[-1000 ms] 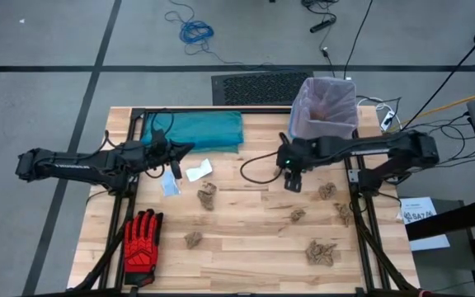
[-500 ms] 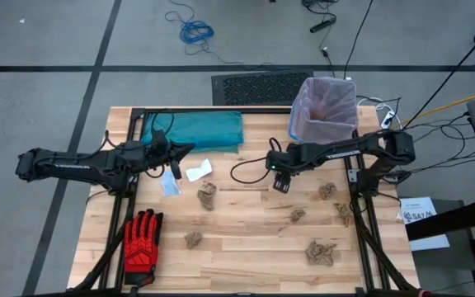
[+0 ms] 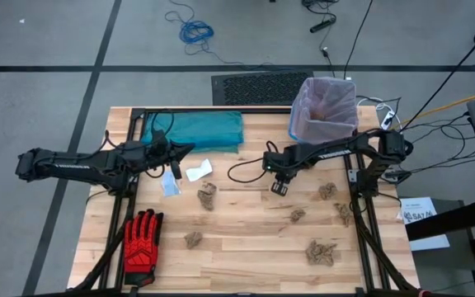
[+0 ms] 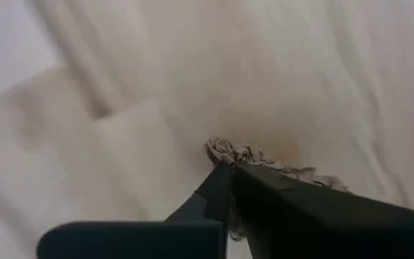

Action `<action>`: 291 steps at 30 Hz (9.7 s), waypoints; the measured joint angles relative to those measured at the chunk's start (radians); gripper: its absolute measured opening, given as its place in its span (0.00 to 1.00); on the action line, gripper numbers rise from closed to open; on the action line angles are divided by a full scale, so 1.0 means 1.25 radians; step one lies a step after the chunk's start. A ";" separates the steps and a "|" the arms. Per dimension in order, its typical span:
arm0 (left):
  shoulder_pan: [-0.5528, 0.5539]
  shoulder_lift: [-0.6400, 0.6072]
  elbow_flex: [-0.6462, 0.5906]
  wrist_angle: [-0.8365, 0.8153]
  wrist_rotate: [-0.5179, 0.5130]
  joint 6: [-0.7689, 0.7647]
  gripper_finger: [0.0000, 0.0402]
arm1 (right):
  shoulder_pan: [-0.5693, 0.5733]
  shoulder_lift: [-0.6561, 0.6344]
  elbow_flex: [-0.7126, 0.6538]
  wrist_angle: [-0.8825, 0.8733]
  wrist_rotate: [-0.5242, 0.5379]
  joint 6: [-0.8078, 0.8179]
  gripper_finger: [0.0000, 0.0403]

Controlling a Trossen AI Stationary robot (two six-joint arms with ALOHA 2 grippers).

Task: Place trash/remove bag and relplace
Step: Put the brown napkin into the trash bin, then put the white paper into the trash bin, then put the brown napkin into the trash bin

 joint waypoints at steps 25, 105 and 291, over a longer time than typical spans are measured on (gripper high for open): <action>0.000 0.000 0.000 0.004 -0.001 0.000 0.00 | -0.152 -0.114 0.796 -0.518 0.298 -0.100 0.00; 0.132 0.669 0.301 -0.314 0.300 -0.040 0.00 | -0.387 -0.107 1.033 -0.702 0.240 -0.136 0.01; 0.359 0.670 1.068 -0.531 0.554 0.169 0.00 | 0.082 -0.492 0.543 -0.664 -0.102 0.242 0.00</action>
